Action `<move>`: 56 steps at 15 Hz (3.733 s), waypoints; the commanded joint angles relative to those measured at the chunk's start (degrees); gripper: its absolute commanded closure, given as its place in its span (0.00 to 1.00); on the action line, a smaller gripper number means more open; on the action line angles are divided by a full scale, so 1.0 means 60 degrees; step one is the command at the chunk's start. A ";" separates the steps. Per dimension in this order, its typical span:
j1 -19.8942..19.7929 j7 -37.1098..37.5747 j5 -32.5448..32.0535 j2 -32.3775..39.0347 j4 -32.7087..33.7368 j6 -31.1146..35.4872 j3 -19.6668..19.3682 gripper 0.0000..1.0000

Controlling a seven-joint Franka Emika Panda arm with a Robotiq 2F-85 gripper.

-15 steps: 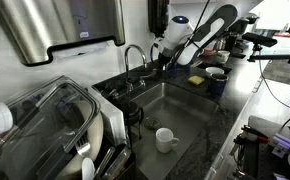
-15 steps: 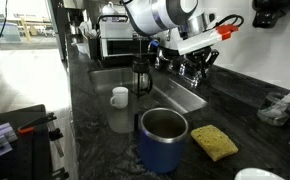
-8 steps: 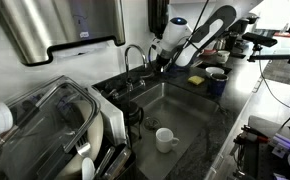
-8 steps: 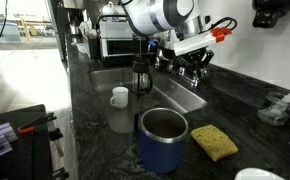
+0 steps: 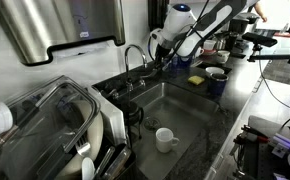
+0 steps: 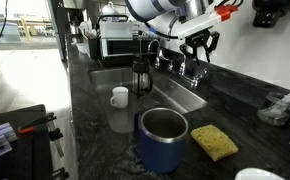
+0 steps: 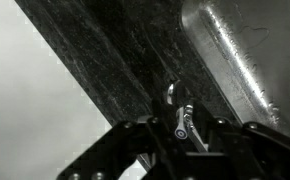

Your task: Move the tap faucet from right to left

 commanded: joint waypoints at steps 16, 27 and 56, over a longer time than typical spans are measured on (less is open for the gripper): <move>-0.0958 -0.1609 0.2557 0.0051 0.0286 -0.1531 0.0921 0.00; -0.1092 -0.1554 0.2747 0.0789 0.0729 -0.1149 0.1069 0.48; -0.1946 -0.3756 0.4280 0.0481 0.0343 -0.1219 0.2384 1.00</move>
